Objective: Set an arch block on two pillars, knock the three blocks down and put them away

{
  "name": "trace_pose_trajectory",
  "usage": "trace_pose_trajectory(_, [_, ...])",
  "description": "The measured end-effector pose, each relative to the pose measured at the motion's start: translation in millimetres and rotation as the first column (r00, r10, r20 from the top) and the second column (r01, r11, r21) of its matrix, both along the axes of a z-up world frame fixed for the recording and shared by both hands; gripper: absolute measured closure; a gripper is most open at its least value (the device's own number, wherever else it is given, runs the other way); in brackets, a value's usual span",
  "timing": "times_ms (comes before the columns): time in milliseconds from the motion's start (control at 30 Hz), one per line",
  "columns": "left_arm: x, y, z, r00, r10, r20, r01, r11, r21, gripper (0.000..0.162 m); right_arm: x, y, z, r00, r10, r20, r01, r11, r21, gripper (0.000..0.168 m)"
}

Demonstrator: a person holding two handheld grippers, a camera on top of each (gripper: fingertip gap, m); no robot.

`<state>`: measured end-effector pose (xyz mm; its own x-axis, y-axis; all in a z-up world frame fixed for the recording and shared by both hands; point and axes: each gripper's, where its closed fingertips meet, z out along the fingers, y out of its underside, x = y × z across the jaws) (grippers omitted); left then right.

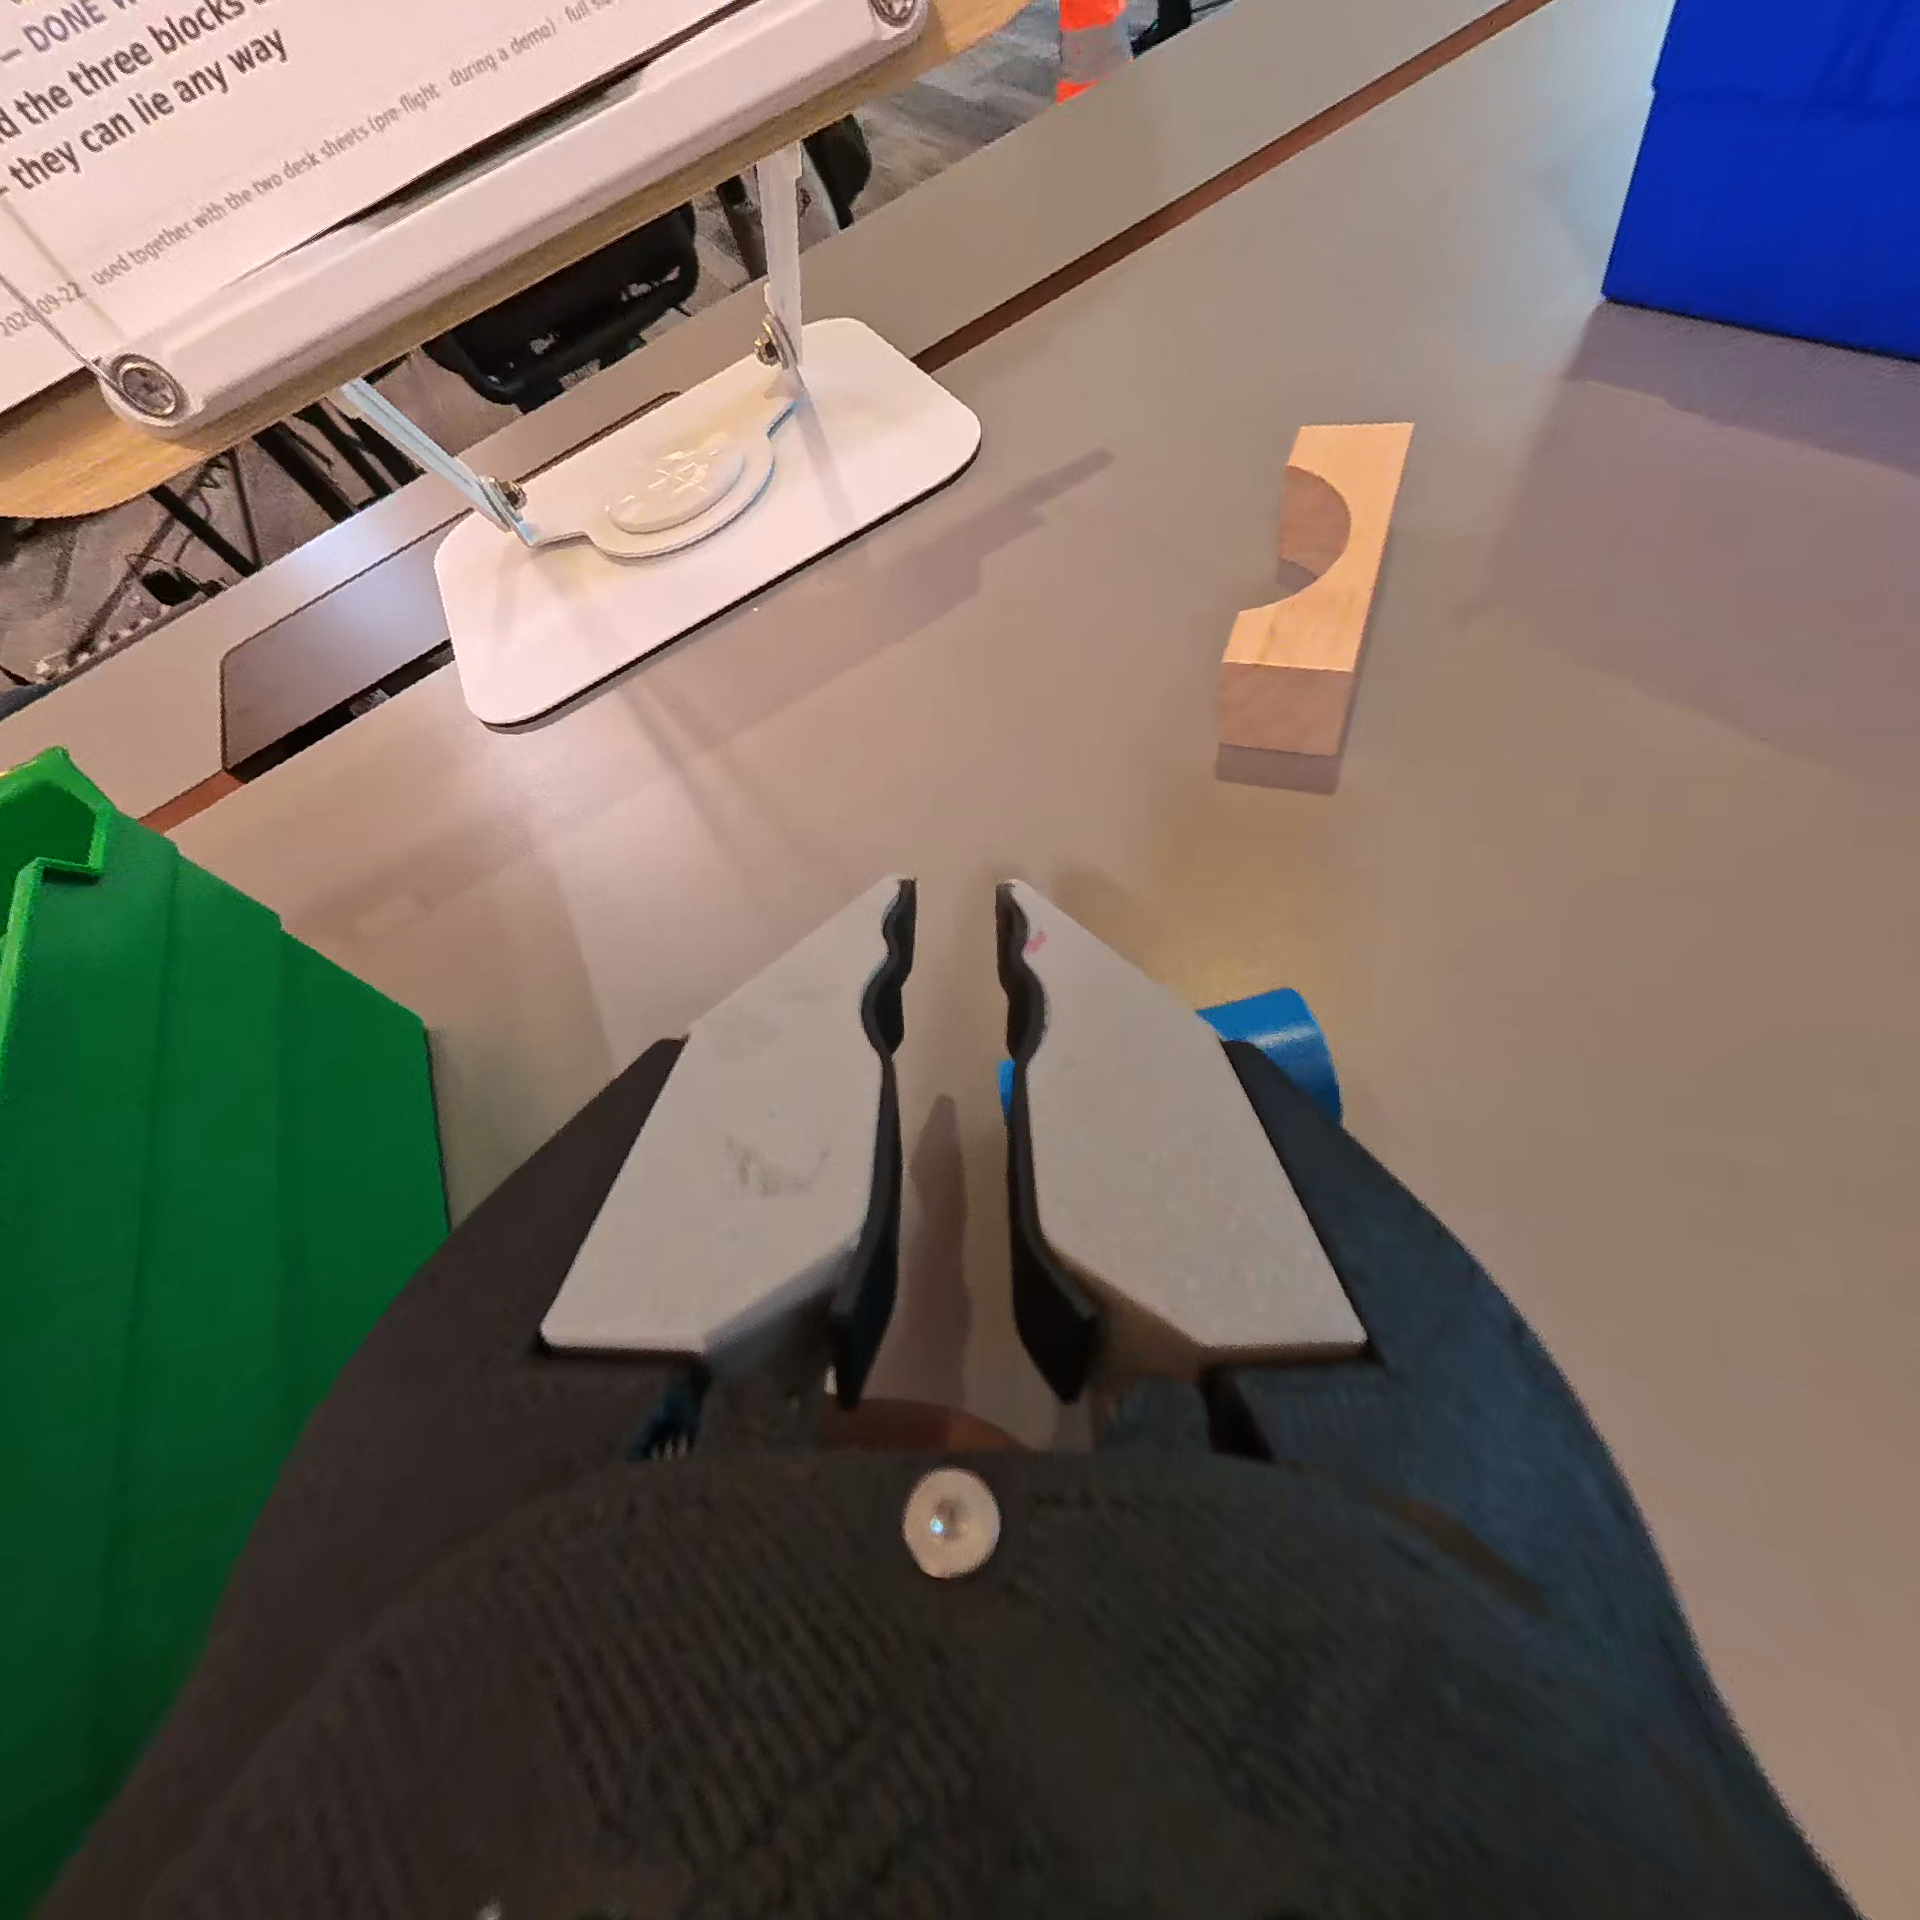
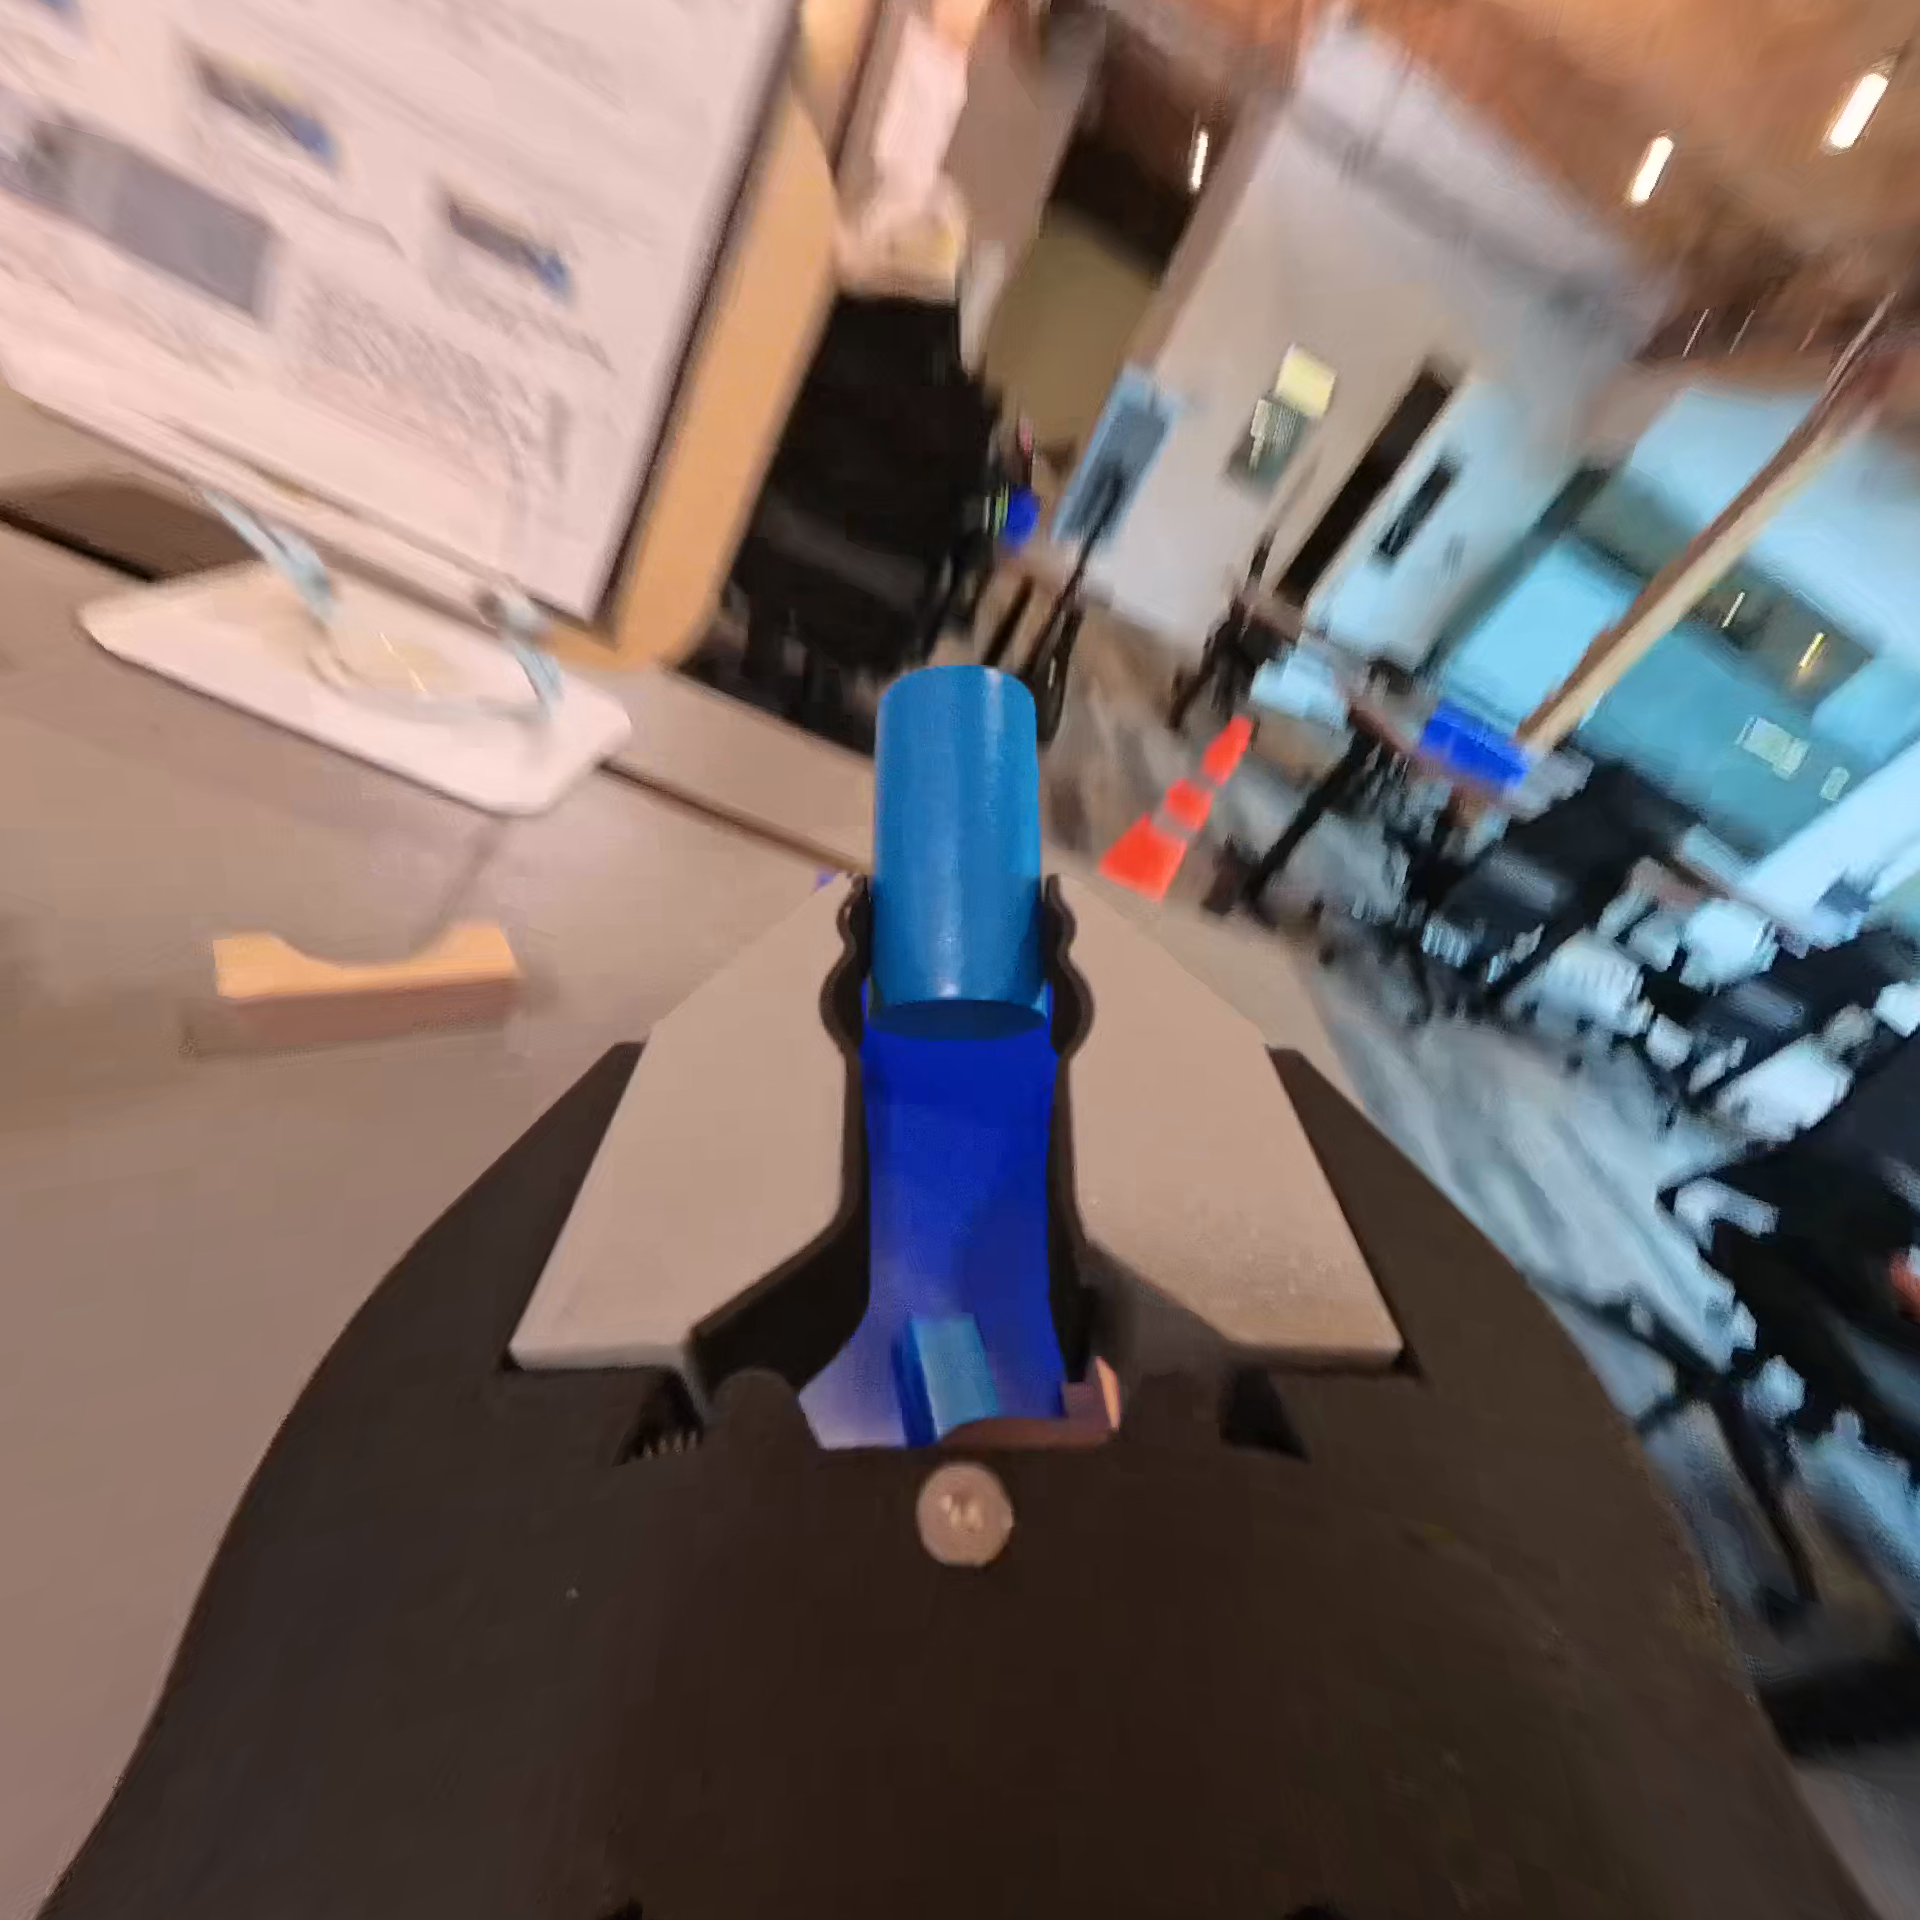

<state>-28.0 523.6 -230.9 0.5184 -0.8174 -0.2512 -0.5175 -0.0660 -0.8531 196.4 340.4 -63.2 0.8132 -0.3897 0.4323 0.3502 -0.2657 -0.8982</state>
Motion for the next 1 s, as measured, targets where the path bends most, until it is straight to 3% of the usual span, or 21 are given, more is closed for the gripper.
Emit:
trace_pose_trajectory(133, [0,0,2,1.0,0.0,0.011,0.0,1.0,-0.004,0.15,62,-3,-64,0.979,-0.079,-0.186,0.028,0.964,-0.264,0.134])
trace_pose_trajectory(233, [-1,1,4,1.0,0.006,0.021,-0.006,1.0,-0.003,0.15,51,0,-75,0.973,-0.045,-0.226,-0.021,0.96,-0.281,0.128])
trace_pose_trajectory(300, [-3,3,6,0.999,0.016,0.03,-0.016,1.0,-0.002,0.15,10,11,-62,0.97,0.09,-0.225,-0.14,0.967,-0.214,0.129])
trace_pose_trajectory(367, [-4,6,7,0.999,0.027,0.04,-0.027,1.0,-0.008,0.153,-54,28,-58,0.924,0.282,-0.257,-0.334,0.923,-0.189,0.129])
trace_pose_trajectory(500, [-6,9,7,0.998,0.042,0.053,-0.041,0.999,-0.026,0.151,-181,58,-104,0.752,0.537,-0.383,-0.65,0.701,-0.293,0.124])
trace_pose_trajectory(633, [-9,13,14,0.994,0.062,0.086,-0.06,0.998,-0.015,0.15,-222,103,-164,0.752,0.555,-0.356,-0.659,0.617,-0.43,0.12])
trace_pose_trajectory(800, [-15,20,31,0.981,0.103,0.164,-0.107,0.994,0.014,0.15,-235,141,-210,0.755,0.544,-0.366,-0.649,0.535,-0.541,0.118])
trace_pose_trajectory(867, [-16,21,32,0.981,0.105,0.166,-0.108,0.994,0.013,0.15,-249,139,-217,0.692,0.558,-0.458,-0.717,0.459,-0.525,0.134])
trace_pose_trajectory(1000, [-16,21,30,0.982,0.103,0.156,-0.105,0.994,0.007,0.15,-242,131,-216,0.726,0.544,-0.419,-0.681,0.487,-0.548,0.139])
